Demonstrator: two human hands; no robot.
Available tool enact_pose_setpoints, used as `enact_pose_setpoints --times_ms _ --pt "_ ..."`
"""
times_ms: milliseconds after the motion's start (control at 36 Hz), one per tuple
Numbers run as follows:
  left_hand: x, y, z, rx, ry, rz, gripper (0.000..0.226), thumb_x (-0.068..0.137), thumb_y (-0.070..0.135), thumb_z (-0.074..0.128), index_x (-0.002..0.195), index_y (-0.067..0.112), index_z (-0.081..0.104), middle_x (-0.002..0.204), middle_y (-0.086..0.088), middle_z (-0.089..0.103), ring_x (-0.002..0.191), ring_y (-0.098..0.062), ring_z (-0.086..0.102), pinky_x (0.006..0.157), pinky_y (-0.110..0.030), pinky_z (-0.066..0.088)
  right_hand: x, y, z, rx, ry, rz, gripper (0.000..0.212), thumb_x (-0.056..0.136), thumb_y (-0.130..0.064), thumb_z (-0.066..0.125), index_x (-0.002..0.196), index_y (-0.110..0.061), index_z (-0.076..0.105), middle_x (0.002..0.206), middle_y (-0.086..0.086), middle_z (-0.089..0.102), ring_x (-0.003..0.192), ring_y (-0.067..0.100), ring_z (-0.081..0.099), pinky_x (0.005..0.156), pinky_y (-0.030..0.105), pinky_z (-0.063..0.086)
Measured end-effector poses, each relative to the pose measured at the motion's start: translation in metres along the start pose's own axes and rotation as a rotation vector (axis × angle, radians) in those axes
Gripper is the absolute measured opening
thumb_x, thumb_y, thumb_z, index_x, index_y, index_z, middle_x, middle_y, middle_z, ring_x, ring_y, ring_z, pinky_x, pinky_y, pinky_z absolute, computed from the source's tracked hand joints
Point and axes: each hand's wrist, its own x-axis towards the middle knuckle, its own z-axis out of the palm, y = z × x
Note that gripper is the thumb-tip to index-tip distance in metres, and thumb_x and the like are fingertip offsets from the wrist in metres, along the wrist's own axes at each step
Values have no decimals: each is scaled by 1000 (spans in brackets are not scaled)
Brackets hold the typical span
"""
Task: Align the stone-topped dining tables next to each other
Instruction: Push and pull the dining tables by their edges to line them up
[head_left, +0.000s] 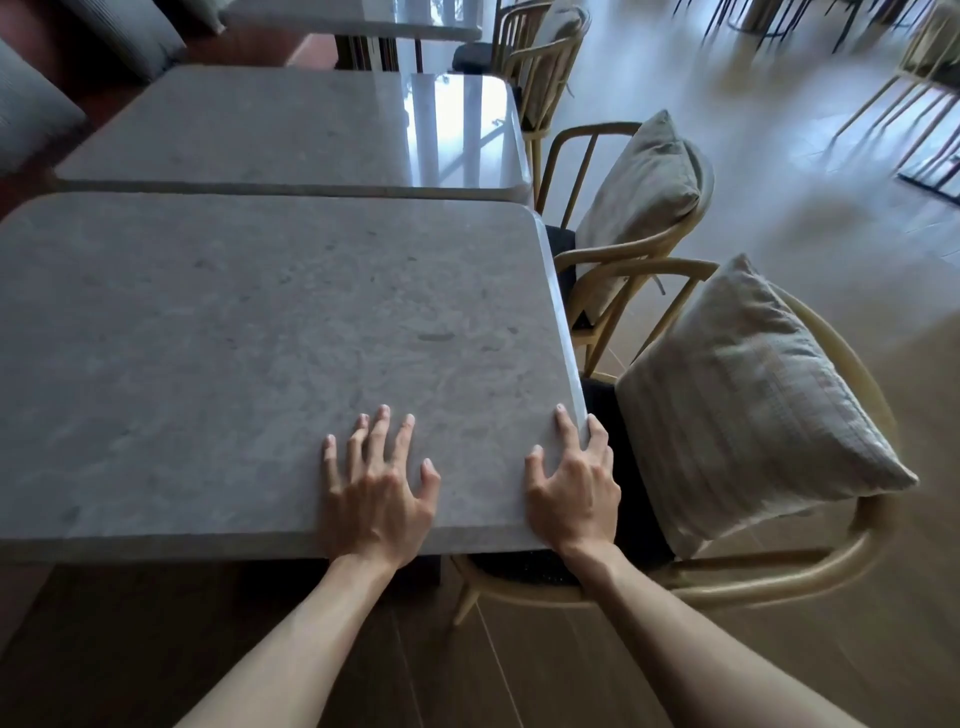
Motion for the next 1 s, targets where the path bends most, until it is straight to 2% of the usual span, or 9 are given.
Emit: enact_pose_setpoints --times_ms 722,1000 --pt "1 4 -5 -19 -33 -10 62 84 43 37 135 17 61 145 -10 53 132 -33 51 112 -59 29 2 1 0 -6 -11 7 71 85 -57 32 152 -33 32 154 9 29 134 28 41 96 45 48" --pt "1 7 -5 -31 0 -7 61 83 42 38 131 16 64 142 -11 56 128 -34 54 111 -60 31 4 4 1 -10 -17 -3 66 90 -53 41 152 -33 31 155 9 28 134 29 40 96 44 48"
